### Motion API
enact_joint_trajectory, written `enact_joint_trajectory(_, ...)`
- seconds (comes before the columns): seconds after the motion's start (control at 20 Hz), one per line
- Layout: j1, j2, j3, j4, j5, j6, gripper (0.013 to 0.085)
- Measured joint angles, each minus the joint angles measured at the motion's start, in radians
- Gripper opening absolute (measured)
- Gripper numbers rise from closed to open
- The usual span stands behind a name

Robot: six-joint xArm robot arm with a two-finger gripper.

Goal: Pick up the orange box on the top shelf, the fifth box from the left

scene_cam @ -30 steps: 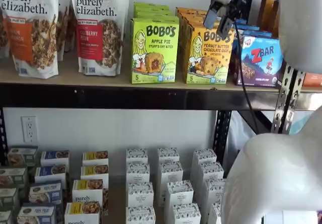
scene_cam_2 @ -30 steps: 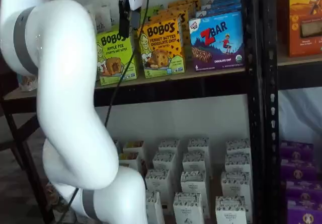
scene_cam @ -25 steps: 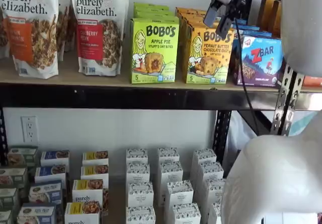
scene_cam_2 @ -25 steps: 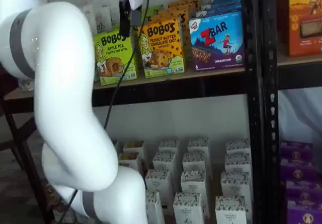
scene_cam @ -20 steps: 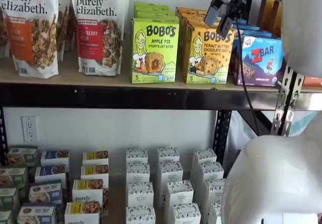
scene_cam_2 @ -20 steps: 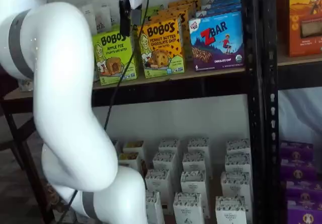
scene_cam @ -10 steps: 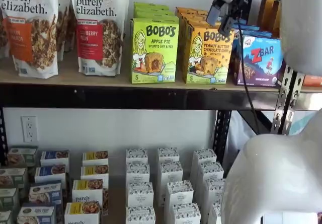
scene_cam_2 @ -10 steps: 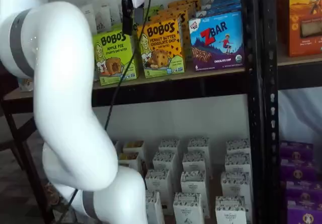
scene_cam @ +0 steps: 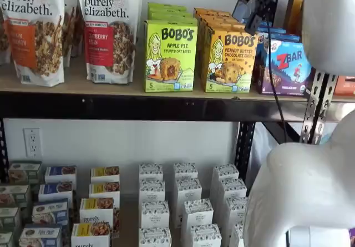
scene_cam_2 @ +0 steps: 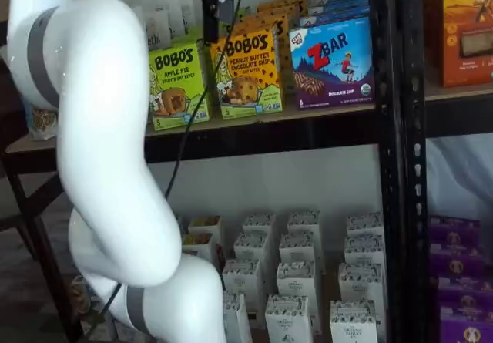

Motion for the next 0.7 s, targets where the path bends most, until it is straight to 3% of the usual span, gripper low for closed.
enact_joint_trajectory(0.2, -0.026, 0.042, -0.029, -0.025, -0.047, -0.039, 0.0850)
enact_joint_trajectory(0.4, -0.056, 0.093, -0.074, -0.017, -0.074, -0.068, 0.0850)
enact_joint_trajectory(0.7, -0.034, 0.125, -0.089, -0.039, -0.134, -0.063, 0.0850)
